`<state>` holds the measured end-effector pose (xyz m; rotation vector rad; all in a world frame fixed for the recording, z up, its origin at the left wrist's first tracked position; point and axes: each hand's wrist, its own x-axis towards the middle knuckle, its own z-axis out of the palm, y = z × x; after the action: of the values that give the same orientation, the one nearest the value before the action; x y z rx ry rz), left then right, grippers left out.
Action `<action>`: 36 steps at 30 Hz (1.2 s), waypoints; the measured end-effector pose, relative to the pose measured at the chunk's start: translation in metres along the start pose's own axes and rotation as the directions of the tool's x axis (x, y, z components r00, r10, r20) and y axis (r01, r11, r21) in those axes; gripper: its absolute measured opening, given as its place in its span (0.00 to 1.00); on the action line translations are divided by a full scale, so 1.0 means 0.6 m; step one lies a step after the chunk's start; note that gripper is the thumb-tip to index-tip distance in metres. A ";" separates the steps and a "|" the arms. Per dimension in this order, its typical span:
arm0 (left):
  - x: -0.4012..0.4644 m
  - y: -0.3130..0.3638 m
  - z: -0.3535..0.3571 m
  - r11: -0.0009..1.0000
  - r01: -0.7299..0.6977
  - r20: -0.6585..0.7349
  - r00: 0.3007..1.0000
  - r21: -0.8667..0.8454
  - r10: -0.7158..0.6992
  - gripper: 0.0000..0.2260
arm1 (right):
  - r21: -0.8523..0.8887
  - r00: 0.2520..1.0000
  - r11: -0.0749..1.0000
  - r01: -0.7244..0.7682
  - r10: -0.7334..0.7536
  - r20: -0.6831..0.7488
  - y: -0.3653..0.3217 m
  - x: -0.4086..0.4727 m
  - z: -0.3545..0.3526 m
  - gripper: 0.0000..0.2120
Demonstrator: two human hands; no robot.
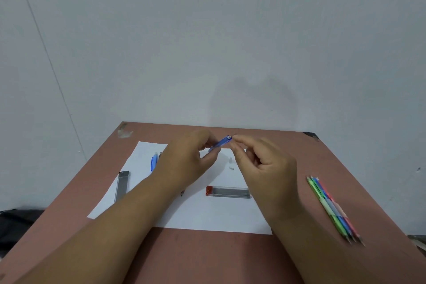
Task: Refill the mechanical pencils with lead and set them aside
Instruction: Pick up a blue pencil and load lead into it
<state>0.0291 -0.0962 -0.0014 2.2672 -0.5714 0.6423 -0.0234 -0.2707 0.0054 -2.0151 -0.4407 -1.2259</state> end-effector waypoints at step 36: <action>0.011 -0.027 0.000 1.000 0.016 -0.051 0.999 -0.017 -0.017 0.08 | -0.088 0.991 0.992 -0.094 0.101 0.084 0.012 -0.003 0.006 0.03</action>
<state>0.0433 -0.0872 -0.0055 2.2309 -0.5315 0.6825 -0.0175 -0.2731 0.0001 -2.1425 -0.3339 -1.1155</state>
